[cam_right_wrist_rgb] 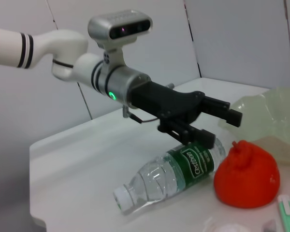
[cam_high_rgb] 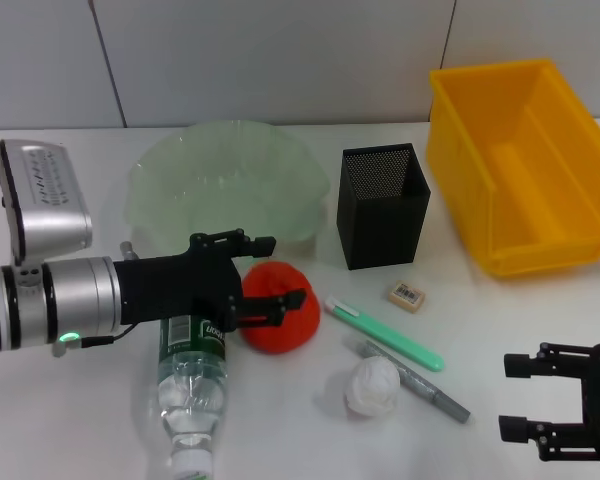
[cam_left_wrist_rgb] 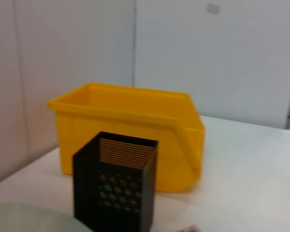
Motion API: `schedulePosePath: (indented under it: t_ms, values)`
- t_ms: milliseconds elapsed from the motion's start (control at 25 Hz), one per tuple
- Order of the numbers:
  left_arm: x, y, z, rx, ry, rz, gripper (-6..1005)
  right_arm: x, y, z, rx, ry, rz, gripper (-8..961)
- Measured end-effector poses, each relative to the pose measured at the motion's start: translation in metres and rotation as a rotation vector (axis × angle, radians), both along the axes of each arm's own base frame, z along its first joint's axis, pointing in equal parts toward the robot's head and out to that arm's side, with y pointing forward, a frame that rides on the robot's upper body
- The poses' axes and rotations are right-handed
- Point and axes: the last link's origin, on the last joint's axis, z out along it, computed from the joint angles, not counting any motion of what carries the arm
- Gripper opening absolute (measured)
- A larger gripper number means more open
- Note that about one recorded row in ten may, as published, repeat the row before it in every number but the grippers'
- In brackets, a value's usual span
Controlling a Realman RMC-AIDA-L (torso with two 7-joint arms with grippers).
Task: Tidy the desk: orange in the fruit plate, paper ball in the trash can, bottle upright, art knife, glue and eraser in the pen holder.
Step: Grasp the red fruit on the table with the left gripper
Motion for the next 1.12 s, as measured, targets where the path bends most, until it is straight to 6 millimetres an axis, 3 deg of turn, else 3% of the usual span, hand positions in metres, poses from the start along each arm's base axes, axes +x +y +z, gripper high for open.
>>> schedulePosePath:
  t_ms: [440, 880, 1120]
  values:
    - [-0.013, -0.002, -0.021, 0.042, 0.059, 0.012, 769, -0.003, 0.001, -0.001, -0.005, 0.010, 0.009, 732]
    - [-0.012, -0.005, -0.030, 0.077, 0.046, -0.016, 763, -0.004, 0.001, -0.003, -0.017, 0.014, 0.013, 729]
    - [-0.011, -0.001, -0.046, 0.089, 0.106, 0.021, 760, -0.004, 0.001, -0.003, -0.015, 0.015, 0.011, 727]
